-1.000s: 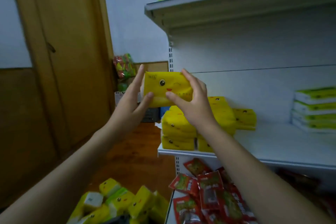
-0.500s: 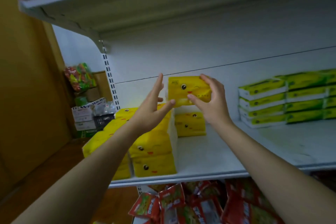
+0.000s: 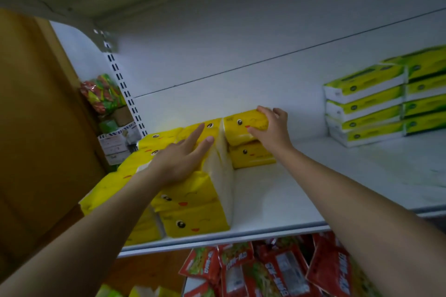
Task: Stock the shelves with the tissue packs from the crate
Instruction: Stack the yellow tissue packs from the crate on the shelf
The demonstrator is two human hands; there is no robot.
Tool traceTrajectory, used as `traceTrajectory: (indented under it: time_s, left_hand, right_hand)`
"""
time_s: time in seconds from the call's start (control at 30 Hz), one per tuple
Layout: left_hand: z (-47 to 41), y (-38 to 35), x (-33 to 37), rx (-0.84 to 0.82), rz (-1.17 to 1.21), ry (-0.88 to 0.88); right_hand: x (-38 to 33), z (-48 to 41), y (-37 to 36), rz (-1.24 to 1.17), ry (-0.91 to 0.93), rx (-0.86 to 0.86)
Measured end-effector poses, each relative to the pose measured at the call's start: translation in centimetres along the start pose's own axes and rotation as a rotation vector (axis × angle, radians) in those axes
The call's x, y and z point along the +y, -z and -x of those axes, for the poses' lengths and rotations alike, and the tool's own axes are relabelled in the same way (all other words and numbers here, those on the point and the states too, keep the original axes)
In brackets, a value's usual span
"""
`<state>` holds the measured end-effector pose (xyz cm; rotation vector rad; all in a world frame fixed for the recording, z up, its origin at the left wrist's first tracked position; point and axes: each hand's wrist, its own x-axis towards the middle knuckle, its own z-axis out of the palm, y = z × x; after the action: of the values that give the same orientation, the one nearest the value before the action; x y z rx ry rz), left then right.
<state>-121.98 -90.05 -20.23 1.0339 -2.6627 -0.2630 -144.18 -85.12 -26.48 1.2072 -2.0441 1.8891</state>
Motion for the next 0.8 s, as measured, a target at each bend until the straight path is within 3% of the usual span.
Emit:
traceTrajectory:
  time_s: [0.4,0.63,0.8]
  left_hand:
    - [0.2,0.7,0.2,-0.039,0.056,-0.026]
    - [0.2,0.9,0.2,-0.077,-0.040,-0.035]
    - [0.5,1.7,-0.8,-0.007,0.000,-0.078]
  right_hand:
    - [1.6,2.8,-0.7,0.197,0.114,0.030]
    - [0.9,0.9,-1.6,0.277,0.060,0.021]
    - [1.0,0.5,0.0,0.290,0.000,-0.067]
